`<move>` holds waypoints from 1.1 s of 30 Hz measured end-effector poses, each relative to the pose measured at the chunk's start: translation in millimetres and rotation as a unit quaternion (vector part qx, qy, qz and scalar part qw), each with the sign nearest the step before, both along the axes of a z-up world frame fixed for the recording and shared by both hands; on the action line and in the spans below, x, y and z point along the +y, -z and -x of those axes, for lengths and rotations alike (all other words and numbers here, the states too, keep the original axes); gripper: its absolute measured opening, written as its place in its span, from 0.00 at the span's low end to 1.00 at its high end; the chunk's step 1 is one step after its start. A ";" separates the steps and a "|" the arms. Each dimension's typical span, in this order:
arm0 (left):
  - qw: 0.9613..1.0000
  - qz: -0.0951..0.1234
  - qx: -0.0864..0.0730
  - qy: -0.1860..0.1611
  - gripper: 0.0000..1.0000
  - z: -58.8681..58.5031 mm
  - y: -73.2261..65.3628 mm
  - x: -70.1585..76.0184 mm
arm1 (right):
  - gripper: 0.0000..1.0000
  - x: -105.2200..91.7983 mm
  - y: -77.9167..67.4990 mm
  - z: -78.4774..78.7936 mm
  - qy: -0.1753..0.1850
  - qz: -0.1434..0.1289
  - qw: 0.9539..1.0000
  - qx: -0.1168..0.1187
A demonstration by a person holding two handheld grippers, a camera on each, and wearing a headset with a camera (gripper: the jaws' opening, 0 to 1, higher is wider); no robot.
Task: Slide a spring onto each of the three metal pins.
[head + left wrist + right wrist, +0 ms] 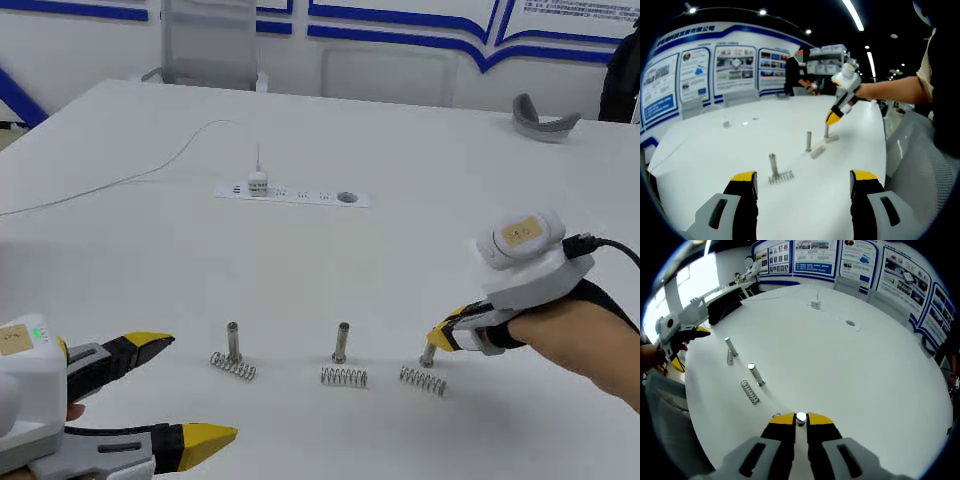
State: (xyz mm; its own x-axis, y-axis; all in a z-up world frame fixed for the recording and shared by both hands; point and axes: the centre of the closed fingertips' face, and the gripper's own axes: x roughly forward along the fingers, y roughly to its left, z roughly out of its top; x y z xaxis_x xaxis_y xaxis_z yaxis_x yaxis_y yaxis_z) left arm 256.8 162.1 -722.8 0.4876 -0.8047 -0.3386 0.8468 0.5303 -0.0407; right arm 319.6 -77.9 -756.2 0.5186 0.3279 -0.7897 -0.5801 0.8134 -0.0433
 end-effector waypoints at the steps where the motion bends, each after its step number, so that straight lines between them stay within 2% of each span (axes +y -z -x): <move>1: 1.000 0.000 0.000 0.001 0.77 0.0 0.1 -0.2 | 0.09 0.0 -0.4 -0.2 0.000 0.000 1.000 -0.001; 16: 1.000 -0.004 -0.002 0.008 0.77 0.2 0.7 -4.0 | 0.12 5.8 -15.2 2.7 -0.010 -0.007 1.000 -0.023; 23: 1.000 -0.005 -0.004 0.010 0.77 0.6 0.2 -4.4 | 0.12 7.0 -23.7 9.7 -0.018 -0.005 0.999 -0.036; 29: 1.000 -0.005 -0.002 0.009 0.76 0.9 1.3 -3.2 | 0.12 1.6 -21.0 18.5 -0.028 0.000 0.999 -0.038; 33: 1.000 -0.005 -0.002 0.011 0.76 1.9 1.8 -4.5 | 0.12 -0.3 -14.2 24.5 -0.034 0.001 0.999 -0.028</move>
State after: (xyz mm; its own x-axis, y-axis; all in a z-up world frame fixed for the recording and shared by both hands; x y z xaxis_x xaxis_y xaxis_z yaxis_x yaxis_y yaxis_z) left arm 254.9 157.6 -724.7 0.4715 -0.8116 -0.3450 0.8581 0.5124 -0.0327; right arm 295.1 -78.2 -742.0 0.5387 0.3623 -0.7606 -0.6302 0.7725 -0.0784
